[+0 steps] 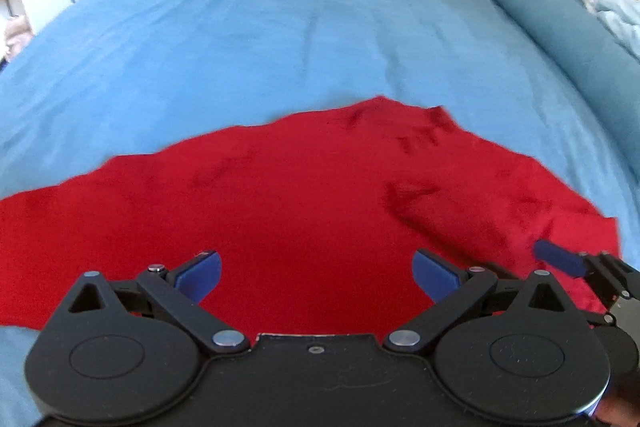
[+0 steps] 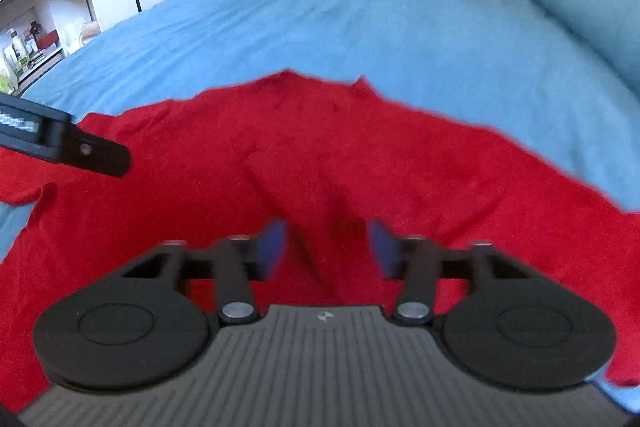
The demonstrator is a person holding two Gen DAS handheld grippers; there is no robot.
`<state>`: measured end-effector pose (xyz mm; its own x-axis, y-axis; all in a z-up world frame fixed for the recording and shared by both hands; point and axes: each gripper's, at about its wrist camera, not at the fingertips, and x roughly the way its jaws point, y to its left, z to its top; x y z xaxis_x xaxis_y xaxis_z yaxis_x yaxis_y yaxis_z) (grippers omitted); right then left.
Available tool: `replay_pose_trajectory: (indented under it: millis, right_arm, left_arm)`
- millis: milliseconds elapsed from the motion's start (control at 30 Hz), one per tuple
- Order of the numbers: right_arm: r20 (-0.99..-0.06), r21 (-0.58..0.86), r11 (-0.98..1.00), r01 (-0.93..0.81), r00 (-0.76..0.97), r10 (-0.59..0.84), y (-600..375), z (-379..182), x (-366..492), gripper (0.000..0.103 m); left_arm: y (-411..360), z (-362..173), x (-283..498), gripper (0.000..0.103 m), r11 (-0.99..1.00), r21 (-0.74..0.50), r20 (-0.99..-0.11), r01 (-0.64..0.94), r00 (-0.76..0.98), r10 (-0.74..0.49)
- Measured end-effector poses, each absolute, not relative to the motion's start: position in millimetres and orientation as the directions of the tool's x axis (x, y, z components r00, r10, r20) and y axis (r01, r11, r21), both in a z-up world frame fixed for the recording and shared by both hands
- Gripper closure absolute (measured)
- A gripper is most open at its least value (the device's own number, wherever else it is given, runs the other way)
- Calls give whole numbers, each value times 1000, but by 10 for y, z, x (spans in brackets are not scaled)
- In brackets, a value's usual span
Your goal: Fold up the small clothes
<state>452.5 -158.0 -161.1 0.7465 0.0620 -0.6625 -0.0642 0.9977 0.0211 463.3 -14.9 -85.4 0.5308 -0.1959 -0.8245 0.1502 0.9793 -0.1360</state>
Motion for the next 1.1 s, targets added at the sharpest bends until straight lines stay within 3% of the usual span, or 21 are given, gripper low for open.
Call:
replay_pose_trajectory:
  millis: [67, 267, 367, 433, 667, 867, 967, 1000, 1100]
  right_arm:
    - [-644, -11, 999, -52, 764, 33, -1639, -1503, 4448, 5]
    - [-667, -20, 997, 68, 742, -64, -2053, -1323, 4083, 5]
    - [-677, 38, 987, 157, 731, -90, -2331, -1319, 3847, 4]
    - [-689, 94, 976, 197, 721, -79, -2530, -1386, 3704, 4]
    - [-727, 54, 962, 268, 671, -146, -2817, -1622, 3399, 4]
    - [-749, 43, 947, 320, 638, -182, -2953, -1741, 3447, 4]
    - [-750, 42, 944, 327, 635, -186, -2988, -1772, 3558, 4]
    - [-752, 41, 945, 326, 633, -186, -2989, -1781, 3593, 4]
    - [-751, 25, 948, 317, 632, -192, -2960, -1799, 3700, 4]
  left_arm:
    - [-346, -864, 4642, 0, 967, -181, -824, 181, 509, -250]
    - [-1133, -1005, 4624, 8, 934, -195, -825, 299, 466, -321]
    - [-1319, -1107, 4665, 25, 941, -160, -817, 298, 494, -296]
    - [-1312, -1211, 4687, 43, 956, -126, -834, 265, 494, -247]
    - [-1052, -1363, 4439, 43, 958, -107, -822, 266, 519, -236]
    - [-1145, -1432, 4601, 47, 961, -172, -802, 217, 535, -264]
    - [-1176, -1391, 4730, 91, 960, -203, -790, 192, 547, -276]
    - [-1172, -1354, 4753, 98, 959, -213, -785, 187, 552, -282]
    - [-1082, -1069, 4747, 99, 951, -251, -725, 181, 615, -309]
